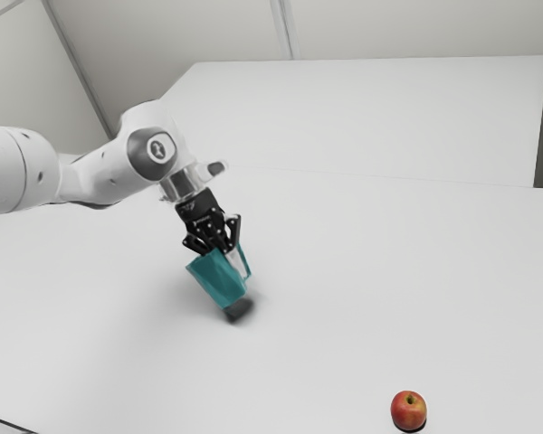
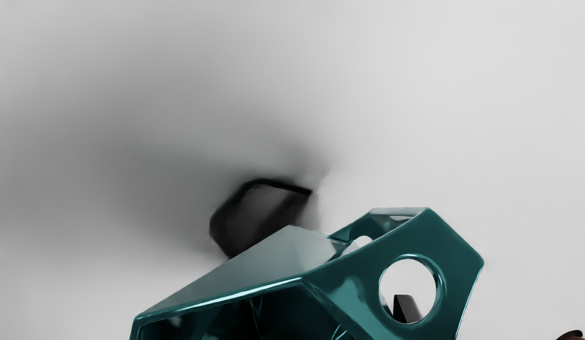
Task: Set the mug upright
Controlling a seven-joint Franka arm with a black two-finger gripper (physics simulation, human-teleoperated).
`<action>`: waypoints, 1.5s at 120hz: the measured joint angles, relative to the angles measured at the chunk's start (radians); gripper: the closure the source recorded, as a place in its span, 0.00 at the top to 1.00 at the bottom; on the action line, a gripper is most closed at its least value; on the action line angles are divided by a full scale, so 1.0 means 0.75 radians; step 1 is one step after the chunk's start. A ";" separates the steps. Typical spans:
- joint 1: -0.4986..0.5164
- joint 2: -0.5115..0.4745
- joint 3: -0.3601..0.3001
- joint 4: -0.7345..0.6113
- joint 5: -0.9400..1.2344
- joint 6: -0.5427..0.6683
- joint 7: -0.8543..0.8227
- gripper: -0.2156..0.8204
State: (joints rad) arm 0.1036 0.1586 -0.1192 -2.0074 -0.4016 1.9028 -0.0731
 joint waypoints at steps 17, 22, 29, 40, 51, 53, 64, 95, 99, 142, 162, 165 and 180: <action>-0.041 -0.043 -0.020 0.000 0.284 0.090 -0.031 0.04; -0.043 -0.050 -0.027 -0.001 0.355 0.113 -0.039 0.04; -0.044 -0.057 -0.031 -0.002 0.443 0.148 -0.049 0.04; -0.042 -0.052 -0.036 -0.002 0.545 0.213 -0.064 0.04; -0.042 -0.033 -0.039 -0.002 0.610 0.275 -0.077 0.04; -0.042 -0.029 -0.040 -0.003 0.617 0.286 -0.079 0.04; -0.043 -0.011 -0.049 -0.013 0.644 0.330 -0.093 0.04; -0.044 0.061 -0.066 -0.020 0.665 0.392 -0.141 0.04; -0.044 0.069 -0.066 -0.020 0.666 0.397 -0.147 0.04; -0.044 0.069 -0.085 -0.020 0.682 0.415 -0.177 0.44; -0.044 0.000 -0.086 -0.019 0.687 0.393 -0.178 0.63; -0.044 -0.010 -0.086 -0.016 0.687 0.387 -0.178 0.65; -0.044 -0.067 -0.086 -0.004 0.678 0.363 -0.177 0.71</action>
State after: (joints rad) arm 0.0708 0.1083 -0.1841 -2.0101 0.1069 2.1749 -0.2060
